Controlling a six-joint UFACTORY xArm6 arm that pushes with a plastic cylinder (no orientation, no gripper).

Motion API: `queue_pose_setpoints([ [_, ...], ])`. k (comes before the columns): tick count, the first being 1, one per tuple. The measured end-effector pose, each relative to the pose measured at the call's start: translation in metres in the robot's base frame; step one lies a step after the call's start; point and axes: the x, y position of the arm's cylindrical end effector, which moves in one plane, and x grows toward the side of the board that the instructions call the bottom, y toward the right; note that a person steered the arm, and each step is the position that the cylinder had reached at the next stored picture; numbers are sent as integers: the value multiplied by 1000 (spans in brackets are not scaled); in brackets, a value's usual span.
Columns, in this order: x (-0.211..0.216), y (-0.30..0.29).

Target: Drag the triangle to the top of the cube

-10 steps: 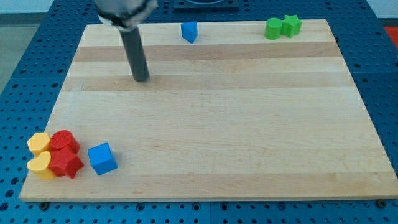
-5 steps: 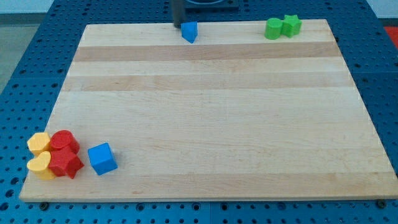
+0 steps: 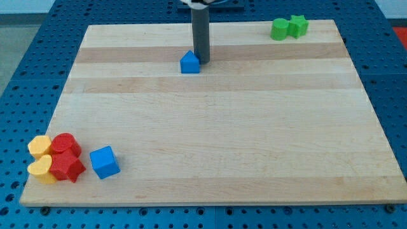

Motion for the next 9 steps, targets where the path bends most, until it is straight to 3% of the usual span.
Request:
queue_pose_setpoints([
  [1, 65, 0],
  [2, 72, 10],
  [3, 16, 24],
  [4, -29, -1],
  [5, 14, -35],
  [6, 97, -38],
  [7, 145, -38],
  [9, 132, -17],
])
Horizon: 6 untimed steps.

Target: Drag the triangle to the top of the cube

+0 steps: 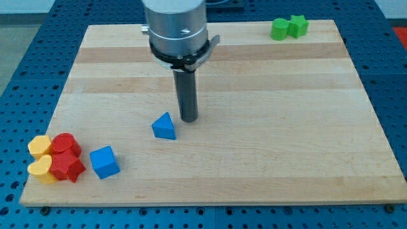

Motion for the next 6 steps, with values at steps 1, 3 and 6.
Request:
queue_pose_setpoints([
  [1, 28, -28],
  [3, 48, -111],
  [6, 7, -118],
])
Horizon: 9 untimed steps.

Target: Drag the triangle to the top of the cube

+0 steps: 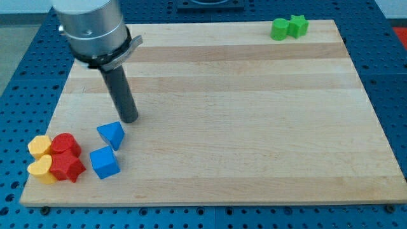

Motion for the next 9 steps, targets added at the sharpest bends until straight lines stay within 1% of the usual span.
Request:
queue_pose_setpoints([
  [1, 39, 0],
  [2, 42, 0],
  [3, 21, 2],
  [5, 34, -6],
  [7, 34, -6],
  [9, 13, -6],
])
